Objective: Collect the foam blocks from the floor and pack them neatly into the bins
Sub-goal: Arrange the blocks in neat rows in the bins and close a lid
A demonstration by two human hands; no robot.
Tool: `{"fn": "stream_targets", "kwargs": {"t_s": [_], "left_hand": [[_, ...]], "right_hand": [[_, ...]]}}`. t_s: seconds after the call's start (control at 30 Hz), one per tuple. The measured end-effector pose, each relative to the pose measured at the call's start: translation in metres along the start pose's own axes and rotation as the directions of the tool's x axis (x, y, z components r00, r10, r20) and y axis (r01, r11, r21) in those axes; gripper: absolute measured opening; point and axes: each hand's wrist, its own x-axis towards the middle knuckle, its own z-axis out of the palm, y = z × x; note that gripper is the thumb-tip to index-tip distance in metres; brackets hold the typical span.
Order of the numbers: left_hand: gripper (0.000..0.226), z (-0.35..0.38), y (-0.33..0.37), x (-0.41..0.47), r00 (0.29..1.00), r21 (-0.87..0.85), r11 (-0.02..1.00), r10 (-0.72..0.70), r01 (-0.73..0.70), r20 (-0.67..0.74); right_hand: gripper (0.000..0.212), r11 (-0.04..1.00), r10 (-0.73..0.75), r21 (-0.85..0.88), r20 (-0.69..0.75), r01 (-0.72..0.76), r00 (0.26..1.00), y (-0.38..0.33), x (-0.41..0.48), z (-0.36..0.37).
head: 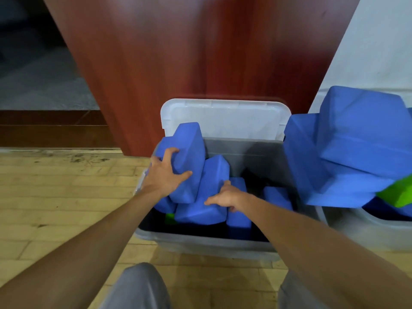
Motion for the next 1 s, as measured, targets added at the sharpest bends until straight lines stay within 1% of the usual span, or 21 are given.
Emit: {"fn": "stream_targets", "kwargs": {"t_s": [0.1,0.17,0.2,0.3,0.37,0.4,0.43,0.47,0.5,0.53,0.57,0.63,0.67,0.73,0.77,0.8,0.83,0.9,0.93,0.97,1.0], "left_hand": [[0.069,0.001,-0.001,-0.002,1.000,-0.054,0.999,-0.010,0.009,-0.024],[0.070,0.002,0.001,-0.003,0.998,-0.051,0.999,-0.014,0.011,-0.062],[0.070,0.003,0.002,-0.004,0.997,-0.035,0.999,-0.019,0.016,-0.076],[0.072,0.006,0.000,-0.012,0.998,0.033,0.999,-0.020,0.022,-0.063],[0.072,0.003,0.000,-0.015,0.997,0.104,0.995,0.014,-0.007,-0.071],[0.071,0.002,0.001,-0.016,0.989,0.205,0.976,0.092,-0.066,-0.119],[0.070,0.003,0.001,-0.016,0.963,0.346,0.926,0.218,-0.151,-0.162],[0.069,0.005,0.002,-0.016,0.922,0.467,0.852,0.348,-0.235,-0.170],[0.067,0.009,0.005,-0.015,0.871,0.535,0.782,0.465,-0.321,-0.156],[0.064,0.014,0.008,-0.016,0.826,0.543,0.732,0.552,-0.413,-0.116],[0.060,0.021,0.012,-0.018,0.779,0.505,0.696,0.623,-0.511,-0.071],[0.044,0.036,0.017,-0.022,0.699,0.416,0.630,0.715,-0.655,0.018],[0.042,0.042,0.021,-0.024,0.688,0.429,0.596,0.720,-0.679,0.088],[0.044,0.048,0.027,-0.027,0.675,0.555,0.452,0.674,-0.698,0.299],[0.043,0.050,0.027,-0.025,0.661,0.600,0.359,0.628,-0.715,0.411],[0.042,0.049,0.028,-0.024,0.653,0.631,0.270,0.554,-0.728,0.516],[0.041,0.048,0.028,-0.022,0.636,0.634,0.212,0.518,-0.744,0.572],[0.040,0.042,0.028,-0.021,0.611,0.646,0.139,0.517,-0.751,0.600],[0.040,0.042,0.028,-0.020,0.602,0.645,0.129,0.528,-0.753,0.598],[0.041,0.043,0.027,-0.020,0.601,0.644,0.129,0.530,-0.754,0.598],[0.042,0.044,0.024,-0.019,0.604,0.645,0.137,0.535,-0.752,0.590]], "right_hand": [[0.123,0.992,0.031,0.126,-0.001,-0.031,1.000,0.001,0.006,-0.002],[0.132,0.972,0.039,0.232,-0.036,-0.030,0.999,0.000,0.003,-0.004],[0.133,0.968,0.037,0.250,-0.070,-0.019,0.997,-0.001,0.001,-0.005],[0.127,0.983,0.001,0.178,-0.192,0.034,0.981,-0.002,-0.005,-0.006],[0.119,0.984,-0.054,0.156,-0.208,0.088,0.977,0.000,-0.007,-0.005],[0.112,0.981,-0.077,0.159,-0.188,0.108,0.979,0.002,-0.008,-0.005],[0.103,0.975,-0.086,0.188,-0.162,0.116,0.983,0.005,-0.008,-0.005],[0.089,0.966,-0.087,0.229,-0.143,0.118,0.986,0.009,-0.008,-0.005],[0.074,0.957,-0.096,0.261,-0.138,0.129,0.986,0.013,-0.010,-0.007],[0.062,0.952,-0.108,0.272,-0.137,0.142,0.985,0.018,-0.011,-0.009],[0.058,0.957,-0.115,0.252,-0.128,0.144,0.985,0.023,-0.014,-0.011],[0.063,0.980,-0.134,0.145,-0.044,0.139,0.990,0.032,-0.020,-0.014],[0.065,0.985,-0.145,0.100,0.018,0.143,0.989,0.036,-0.022,-0.016],[0.061,0.984,-0.165,0.089,0.106,0.156,0.981,0.042,-0.025,-0.022],[0.056,0.985,-0.160,0.082,0.099,0.152,0.982,0.044,-0.025,-0.028],[0.049,0.989,-0.138,0.057,0.058,0.135,0.989,0.047,-0.024,-0.034],[0.041,0.994,-0.105,-0.002,-0.010,0.105,0.994,0.051,-0.023,-0.040],[0.030,0.975,-0.030,-0.223,-0.118,0.003,0.993,0.060,-0.022,-0.053],[0.034,0.942,0.001,-0.333,-0.132,-0.045,0.991,0.063,-0.024,-0.056],[0.042,0.910,0.032,-0.406,-0.129,-0.082,0.991,0.064,-0.026,-0.056],[0.050,0.897,0.048,-0.431,-0.121,-0.096,0.991,0.063,-0.026,-0.053]]}}
